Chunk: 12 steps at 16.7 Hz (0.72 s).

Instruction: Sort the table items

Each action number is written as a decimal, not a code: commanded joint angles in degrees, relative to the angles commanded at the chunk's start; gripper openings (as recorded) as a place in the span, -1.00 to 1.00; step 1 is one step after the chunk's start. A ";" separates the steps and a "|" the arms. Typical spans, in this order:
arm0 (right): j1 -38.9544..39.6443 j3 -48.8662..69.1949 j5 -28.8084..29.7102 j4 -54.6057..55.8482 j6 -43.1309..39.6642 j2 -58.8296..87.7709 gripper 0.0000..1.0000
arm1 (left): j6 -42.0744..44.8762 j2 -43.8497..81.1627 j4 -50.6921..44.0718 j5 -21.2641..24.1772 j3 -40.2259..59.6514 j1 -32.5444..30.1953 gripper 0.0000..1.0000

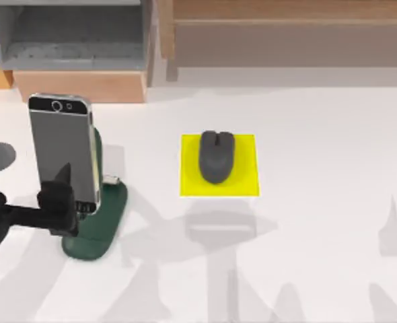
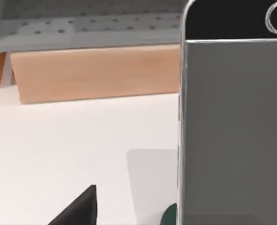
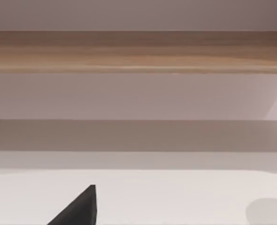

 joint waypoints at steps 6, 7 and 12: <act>0.00 0.00 0.00 0.00 0.00 0.00 1.00 | 3.89 -18.23 2.60 6.32 -9.85 13.30 1.00; 0.00 0.00 0.00 0.00 0.00 0.00 1.00 | 4.53 -21.29 3.06 7.39 -11.47 15.50 1.00; 0.00 0.00 0.00 0.00 0.00 0.00 1.00 | 6.88 -32.86 4.80 11.38 -17.42 23.65 1.00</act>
